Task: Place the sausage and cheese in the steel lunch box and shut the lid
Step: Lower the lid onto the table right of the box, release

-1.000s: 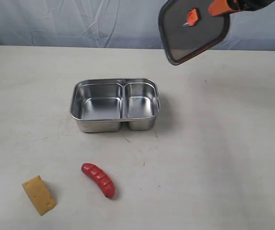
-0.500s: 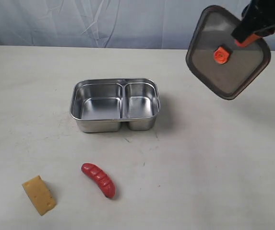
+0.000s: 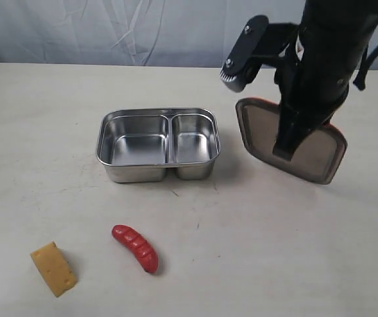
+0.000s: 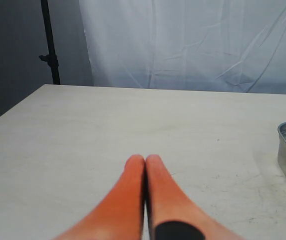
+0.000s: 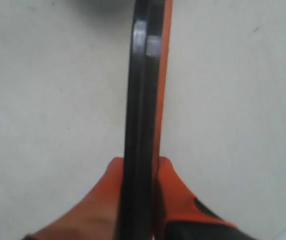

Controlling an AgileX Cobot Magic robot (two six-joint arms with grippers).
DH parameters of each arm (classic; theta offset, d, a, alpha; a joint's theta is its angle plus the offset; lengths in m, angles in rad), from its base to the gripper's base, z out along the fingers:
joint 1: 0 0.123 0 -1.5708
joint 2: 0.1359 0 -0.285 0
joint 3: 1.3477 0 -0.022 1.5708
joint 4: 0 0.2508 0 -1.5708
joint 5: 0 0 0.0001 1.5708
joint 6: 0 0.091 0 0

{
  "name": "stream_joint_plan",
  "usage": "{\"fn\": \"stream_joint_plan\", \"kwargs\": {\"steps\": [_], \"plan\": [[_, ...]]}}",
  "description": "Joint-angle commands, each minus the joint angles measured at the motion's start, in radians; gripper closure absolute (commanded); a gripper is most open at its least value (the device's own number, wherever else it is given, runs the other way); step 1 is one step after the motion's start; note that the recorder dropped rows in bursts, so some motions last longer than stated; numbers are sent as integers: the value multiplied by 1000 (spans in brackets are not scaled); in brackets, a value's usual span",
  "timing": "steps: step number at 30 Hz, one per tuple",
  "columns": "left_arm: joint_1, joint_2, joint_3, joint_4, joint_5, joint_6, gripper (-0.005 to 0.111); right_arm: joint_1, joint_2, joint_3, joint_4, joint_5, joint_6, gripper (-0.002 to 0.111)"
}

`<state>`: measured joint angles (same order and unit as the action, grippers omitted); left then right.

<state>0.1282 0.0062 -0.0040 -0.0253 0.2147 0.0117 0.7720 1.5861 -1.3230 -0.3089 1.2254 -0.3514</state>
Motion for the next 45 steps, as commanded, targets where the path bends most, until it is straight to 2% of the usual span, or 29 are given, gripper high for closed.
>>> {"fn": "stream_joint_plan", "kwargs": {"steps": [1,10,19,22,33,45], "plan": [[2,-6,4,2,-10,-1,107,61,-5,62,-11,-4,63,109],[2,-6,4,2,-10,-1,107,203,-5,112,171,-4,92,109],[2,-6,4,2,-10,-1,107,287,-5,112,346,-4,92,109],[2,-6,4,-2,-10,-1,107,287,2,112,428,-38,92,109],[2,-6,4,-2,-10,-1,107,287,265,112,395,-47,57,109],[2,-6,4,-2,-10,-1,107,287,293,112,445,-53,52,107]]}}
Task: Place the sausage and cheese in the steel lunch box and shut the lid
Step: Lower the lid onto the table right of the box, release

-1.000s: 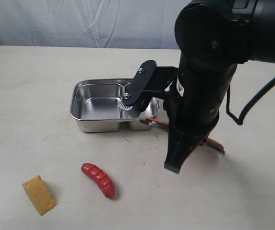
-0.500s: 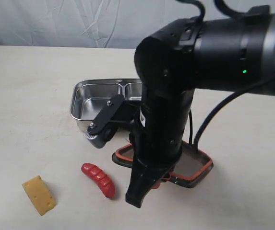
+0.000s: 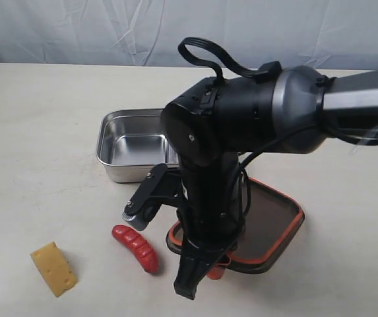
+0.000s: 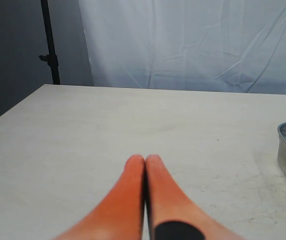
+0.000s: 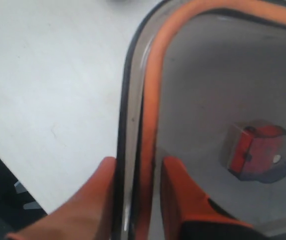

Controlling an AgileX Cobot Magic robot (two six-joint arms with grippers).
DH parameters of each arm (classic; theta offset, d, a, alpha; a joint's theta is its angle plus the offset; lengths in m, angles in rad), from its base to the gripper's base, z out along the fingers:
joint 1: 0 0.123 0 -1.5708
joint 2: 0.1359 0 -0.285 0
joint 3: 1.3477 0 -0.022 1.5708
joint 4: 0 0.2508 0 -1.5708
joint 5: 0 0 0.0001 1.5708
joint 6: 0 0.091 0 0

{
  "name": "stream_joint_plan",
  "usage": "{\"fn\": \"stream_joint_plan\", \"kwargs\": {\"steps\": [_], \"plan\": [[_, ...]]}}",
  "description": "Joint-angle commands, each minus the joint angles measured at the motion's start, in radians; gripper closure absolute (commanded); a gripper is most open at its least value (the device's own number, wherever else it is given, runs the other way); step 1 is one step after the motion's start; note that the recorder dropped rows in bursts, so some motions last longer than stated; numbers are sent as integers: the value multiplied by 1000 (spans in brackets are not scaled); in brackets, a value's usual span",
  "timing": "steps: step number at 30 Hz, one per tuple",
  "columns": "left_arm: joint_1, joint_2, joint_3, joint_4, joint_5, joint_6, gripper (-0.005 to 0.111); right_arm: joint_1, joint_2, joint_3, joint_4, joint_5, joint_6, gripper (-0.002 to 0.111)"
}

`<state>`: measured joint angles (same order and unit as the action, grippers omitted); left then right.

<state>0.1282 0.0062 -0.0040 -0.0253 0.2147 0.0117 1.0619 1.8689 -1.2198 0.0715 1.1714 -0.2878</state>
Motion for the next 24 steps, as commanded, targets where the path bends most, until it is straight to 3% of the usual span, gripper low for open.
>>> {"fn": "stream_joint_plan", "kwargs": {"steps": [1,7,9,18,24], "plan": [[2,-6,4,-2,-10,-1,107,-3,11,9,64,-2,-12,103],[2,-6,4,-2,-10,-1,107,-3,11,9,64,0,-18,63],[2,-6,4,-2,-10,-1,107,-3,11,9,64,0,-18,56],[2,-6,4,-2,-10,-1,107,-3,-50,7,73,29,-18,55],[2,-6,4,2,-10,-1,107,-3,-219,7,64,4,-18,58]]}}
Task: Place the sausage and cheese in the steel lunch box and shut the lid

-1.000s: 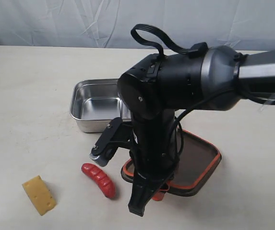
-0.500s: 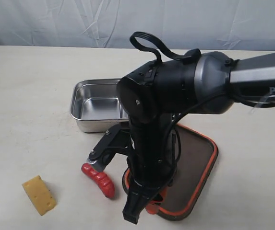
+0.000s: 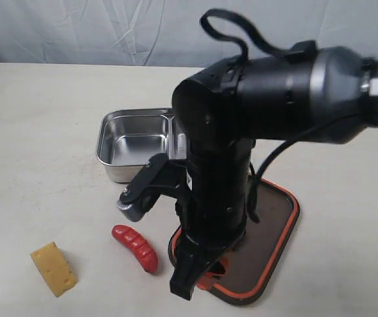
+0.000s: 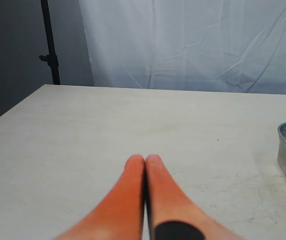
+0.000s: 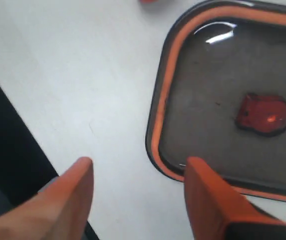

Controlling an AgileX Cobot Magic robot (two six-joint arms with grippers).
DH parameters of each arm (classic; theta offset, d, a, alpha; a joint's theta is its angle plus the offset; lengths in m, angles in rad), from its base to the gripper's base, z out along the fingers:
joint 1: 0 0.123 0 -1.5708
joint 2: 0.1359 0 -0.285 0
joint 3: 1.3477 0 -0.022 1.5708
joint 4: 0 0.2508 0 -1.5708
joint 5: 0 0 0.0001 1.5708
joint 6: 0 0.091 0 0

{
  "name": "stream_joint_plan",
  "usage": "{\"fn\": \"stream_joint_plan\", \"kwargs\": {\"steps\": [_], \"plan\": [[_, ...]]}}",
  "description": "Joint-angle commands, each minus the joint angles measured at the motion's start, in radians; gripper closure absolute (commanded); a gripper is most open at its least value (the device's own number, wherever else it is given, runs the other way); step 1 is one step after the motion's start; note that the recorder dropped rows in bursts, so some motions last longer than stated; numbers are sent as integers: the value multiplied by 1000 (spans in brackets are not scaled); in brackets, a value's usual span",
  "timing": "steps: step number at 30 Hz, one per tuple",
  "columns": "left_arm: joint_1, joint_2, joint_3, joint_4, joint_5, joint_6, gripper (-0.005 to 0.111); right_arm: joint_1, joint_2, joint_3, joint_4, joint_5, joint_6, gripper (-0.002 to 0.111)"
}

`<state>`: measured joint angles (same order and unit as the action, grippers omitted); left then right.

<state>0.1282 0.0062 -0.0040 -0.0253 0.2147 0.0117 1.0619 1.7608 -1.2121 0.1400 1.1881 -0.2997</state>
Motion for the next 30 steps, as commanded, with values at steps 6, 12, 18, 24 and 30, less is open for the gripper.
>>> {"fn": "stream_joint_plan", "kwargs": {"steps": [6,12,18,24,30], "plan": [[2,-6,4,2,-10,-1,107,-3,-280,-1,-4,-86,26,109],[2,-6,4,73,-10,-1,107,-3,-375,-1,-4,-124,97,108],[2,-6,4,512,-13,-1,107,-3,-392,1,-4,-124,132,108],[2,-6,4,254,-215,-72,107,-3,-391,1,-19,-127,132,108],[2,-6,4,-148,-582,-144,107,-3,-391,1,-39,-162,132,108]]}}
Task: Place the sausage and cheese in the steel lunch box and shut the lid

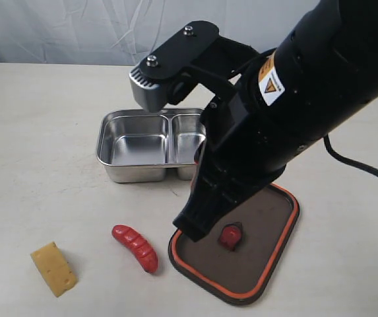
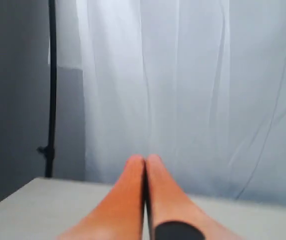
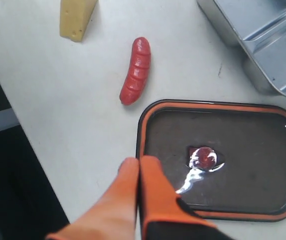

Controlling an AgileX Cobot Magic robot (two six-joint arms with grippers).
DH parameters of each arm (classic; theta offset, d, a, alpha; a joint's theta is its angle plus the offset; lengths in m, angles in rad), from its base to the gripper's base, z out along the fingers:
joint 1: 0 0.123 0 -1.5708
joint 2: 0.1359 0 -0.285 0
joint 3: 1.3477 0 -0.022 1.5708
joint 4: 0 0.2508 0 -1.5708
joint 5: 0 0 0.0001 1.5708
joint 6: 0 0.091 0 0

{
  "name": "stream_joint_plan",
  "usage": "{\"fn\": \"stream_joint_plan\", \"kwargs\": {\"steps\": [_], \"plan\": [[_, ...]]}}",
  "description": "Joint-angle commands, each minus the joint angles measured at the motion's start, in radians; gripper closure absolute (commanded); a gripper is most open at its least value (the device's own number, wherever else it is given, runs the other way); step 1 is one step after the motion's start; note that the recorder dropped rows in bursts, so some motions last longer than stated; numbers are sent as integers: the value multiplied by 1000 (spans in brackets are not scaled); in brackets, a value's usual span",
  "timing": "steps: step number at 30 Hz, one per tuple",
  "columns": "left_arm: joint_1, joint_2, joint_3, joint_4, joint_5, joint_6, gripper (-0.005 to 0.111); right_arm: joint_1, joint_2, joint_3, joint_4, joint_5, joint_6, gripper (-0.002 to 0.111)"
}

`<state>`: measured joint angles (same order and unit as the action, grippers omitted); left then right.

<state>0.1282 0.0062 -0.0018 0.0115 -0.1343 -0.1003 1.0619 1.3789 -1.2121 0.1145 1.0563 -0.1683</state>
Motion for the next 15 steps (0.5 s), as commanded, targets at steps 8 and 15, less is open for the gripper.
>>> {"fn": "stream_joint_plan", "kwargs": {"steps": [8,15], "plan": [[2,-6,2,-180,-571,-396,107,-3,-9,1,-6,-36,3,108],[2,16,-72,323,-275,-967,107,-3,-9,1,-5,-40,8,108]]}}
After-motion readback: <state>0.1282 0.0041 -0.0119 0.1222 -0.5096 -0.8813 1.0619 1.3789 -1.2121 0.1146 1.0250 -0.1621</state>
